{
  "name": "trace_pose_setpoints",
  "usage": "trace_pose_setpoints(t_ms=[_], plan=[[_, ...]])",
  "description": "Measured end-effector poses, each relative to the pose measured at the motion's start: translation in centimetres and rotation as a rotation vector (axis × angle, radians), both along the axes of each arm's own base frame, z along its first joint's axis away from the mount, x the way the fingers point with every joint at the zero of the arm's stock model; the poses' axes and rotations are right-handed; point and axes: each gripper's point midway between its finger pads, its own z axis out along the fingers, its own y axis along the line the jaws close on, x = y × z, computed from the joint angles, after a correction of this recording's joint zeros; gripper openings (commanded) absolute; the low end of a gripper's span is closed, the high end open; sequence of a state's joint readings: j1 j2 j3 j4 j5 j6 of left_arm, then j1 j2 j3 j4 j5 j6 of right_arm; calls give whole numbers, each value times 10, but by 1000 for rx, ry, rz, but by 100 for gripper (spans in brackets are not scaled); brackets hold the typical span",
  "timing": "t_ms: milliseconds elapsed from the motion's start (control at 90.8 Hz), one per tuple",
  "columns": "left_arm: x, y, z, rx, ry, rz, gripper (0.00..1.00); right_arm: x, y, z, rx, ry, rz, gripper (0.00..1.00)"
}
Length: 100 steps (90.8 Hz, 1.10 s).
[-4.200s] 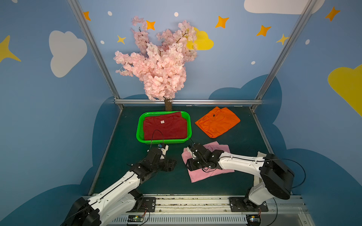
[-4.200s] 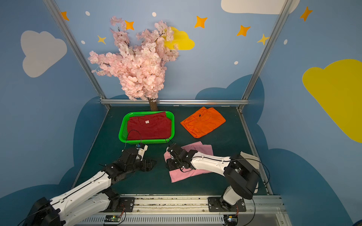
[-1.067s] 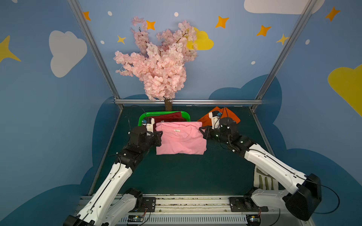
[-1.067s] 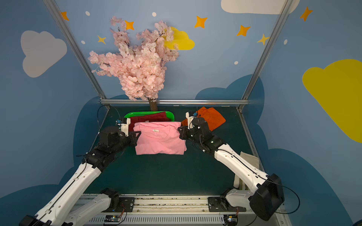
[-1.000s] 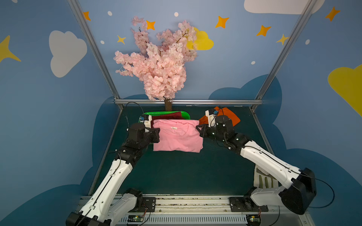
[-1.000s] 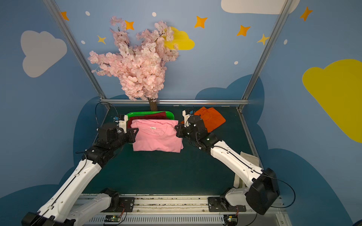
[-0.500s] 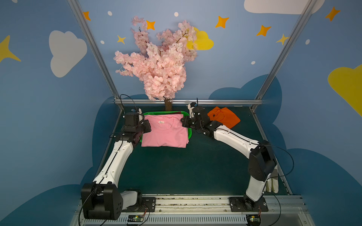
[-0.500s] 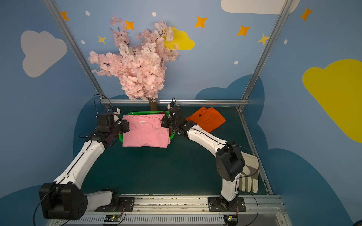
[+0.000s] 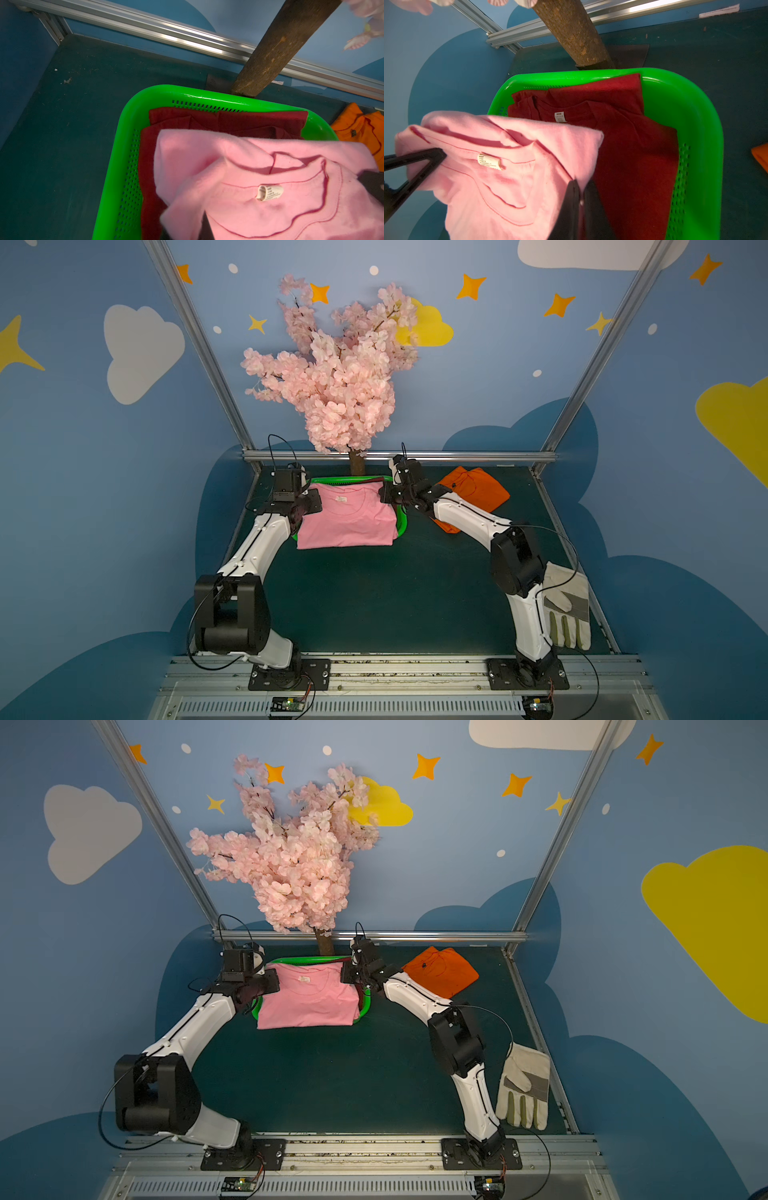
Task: Put the folded t-shirts into the basket
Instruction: Place the T-shirt in the bin.
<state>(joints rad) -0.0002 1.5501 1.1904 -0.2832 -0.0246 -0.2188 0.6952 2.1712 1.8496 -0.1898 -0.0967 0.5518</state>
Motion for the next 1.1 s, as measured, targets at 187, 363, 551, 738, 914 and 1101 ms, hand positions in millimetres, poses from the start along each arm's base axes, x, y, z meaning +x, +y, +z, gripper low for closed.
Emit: trace_pose_setpoints(t_ms=[187,363,551,738,914,1101], plan=[[23,3,-14,31,30,-11,4,15,7,-12,-34,-18,9,0],[43,2,-32,36,70,-21,8,32,4,-31,-74,-14,-9,0],[52,3,-52,48,124,-31,28,44,2,-52,-117,4,-9,17],[58,5,-50,62,137,-31,53,55,-10,-48,-128,3,-7,41],[54,9,-38,71,125,-14,68,63,-29,-32,-85,16,27,53],[26,3,-9,30,57,-19,76,44,-62,9,-50,7,67,63]])
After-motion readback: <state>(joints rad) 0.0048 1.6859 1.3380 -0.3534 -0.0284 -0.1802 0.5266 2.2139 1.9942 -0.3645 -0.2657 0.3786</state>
